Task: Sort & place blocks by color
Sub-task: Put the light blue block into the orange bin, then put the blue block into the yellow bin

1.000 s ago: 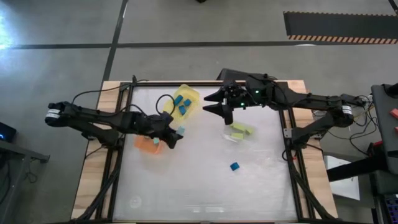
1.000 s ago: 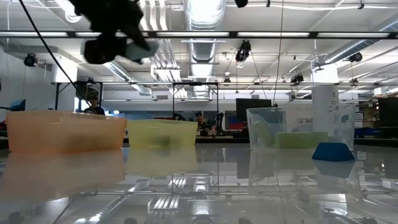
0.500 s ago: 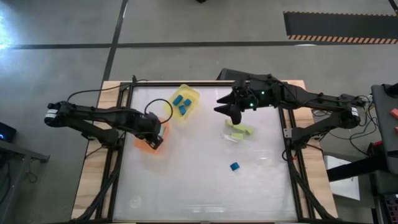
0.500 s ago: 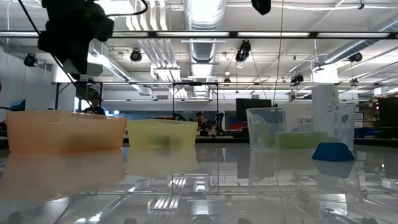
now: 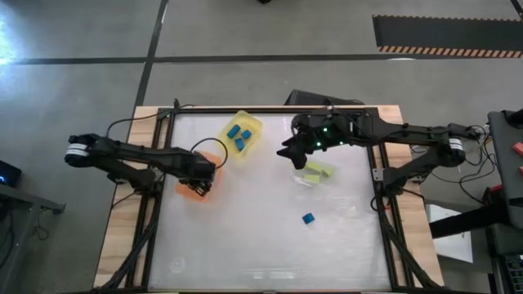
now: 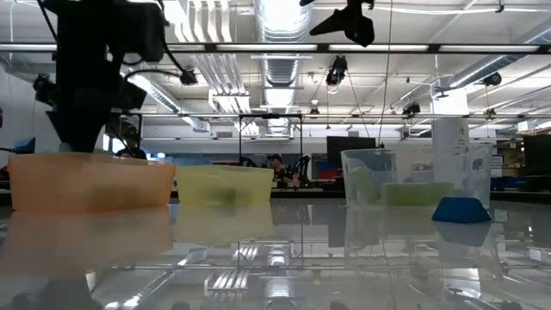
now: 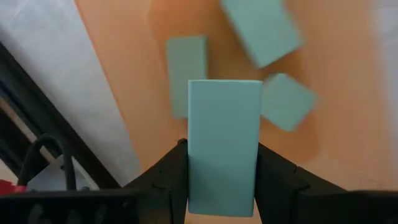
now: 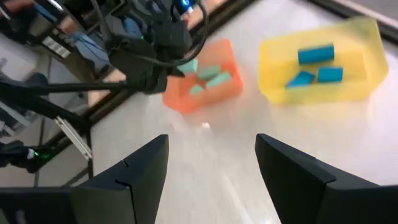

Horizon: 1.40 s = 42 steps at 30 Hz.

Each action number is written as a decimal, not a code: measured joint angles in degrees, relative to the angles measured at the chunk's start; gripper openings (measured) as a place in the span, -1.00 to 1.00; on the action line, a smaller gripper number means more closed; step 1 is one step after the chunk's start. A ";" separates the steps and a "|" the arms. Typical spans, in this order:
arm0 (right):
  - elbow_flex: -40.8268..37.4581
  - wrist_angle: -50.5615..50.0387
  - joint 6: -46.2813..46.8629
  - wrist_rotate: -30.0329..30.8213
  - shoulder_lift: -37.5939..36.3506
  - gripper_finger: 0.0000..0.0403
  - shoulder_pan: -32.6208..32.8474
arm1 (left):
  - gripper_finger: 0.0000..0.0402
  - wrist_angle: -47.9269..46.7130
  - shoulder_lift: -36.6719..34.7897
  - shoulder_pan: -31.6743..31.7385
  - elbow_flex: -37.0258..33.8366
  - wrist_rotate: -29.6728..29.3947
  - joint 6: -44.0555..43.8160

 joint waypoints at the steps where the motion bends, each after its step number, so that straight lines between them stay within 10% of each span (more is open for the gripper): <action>1: -0.02 -0.46 0.29 -0.02 0.35 0.15 0.14 | -0.41 0.48 0.66 0.35 -0.73 0.17 -0.03; 16: -0.04 -3.55 9.80 -0.14 1.87 0.15 3.78 | -0.20 1.02 4.48 0.78 -1.49 0.43 0.21; 37: -0.11 -25.49 49.41 -3.87 9.19 0.14 18.48 | -0.18 11.75 -2.61 0.76 10.03 -3.88 14.59; 42: -0.20 -27.62 29.71 -6.23 14.93 0.14 20.53 | -0.18 17.96 -4.85 0.76 10.22 -7.02 19.12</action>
